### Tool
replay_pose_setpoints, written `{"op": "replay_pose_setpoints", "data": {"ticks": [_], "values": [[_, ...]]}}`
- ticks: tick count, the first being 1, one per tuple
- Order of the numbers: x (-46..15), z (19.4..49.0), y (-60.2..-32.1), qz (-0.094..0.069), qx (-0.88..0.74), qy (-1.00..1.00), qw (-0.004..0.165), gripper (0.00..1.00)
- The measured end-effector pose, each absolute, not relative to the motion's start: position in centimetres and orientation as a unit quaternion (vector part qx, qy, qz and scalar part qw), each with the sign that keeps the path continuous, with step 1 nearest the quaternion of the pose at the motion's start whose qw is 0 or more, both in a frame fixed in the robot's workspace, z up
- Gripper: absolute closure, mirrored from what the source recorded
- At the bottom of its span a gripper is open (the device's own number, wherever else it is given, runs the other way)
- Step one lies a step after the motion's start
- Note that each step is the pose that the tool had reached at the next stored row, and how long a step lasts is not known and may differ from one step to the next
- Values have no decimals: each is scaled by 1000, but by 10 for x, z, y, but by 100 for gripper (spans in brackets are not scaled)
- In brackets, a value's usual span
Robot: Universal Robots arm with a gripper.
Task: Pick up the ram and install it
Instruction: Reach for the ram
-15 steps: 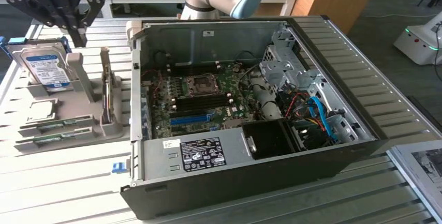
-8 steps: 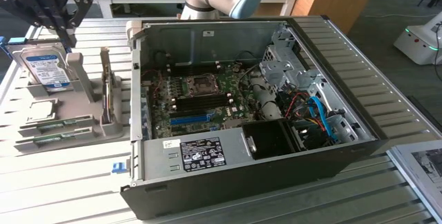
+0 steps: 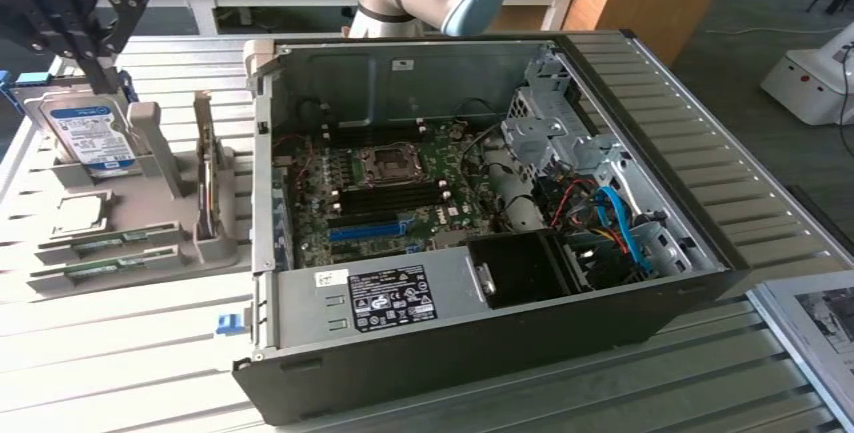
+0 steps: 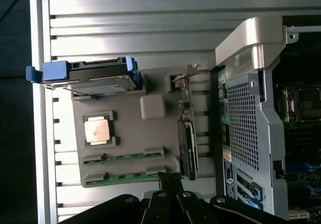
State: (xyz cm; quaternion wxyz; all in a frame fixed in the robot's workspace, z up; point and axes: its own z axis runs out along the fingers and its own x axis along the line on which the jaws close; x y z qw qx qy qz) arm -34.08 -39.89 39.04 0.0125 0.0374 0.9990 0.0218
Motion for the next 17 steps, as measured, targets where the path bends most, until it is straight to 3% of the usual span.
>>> {"op": "replay_pose_setpoints", "data": {"ticks": [17], "values": [[-379, 390, -399, 22, 37, 999, 12, 90]]}}
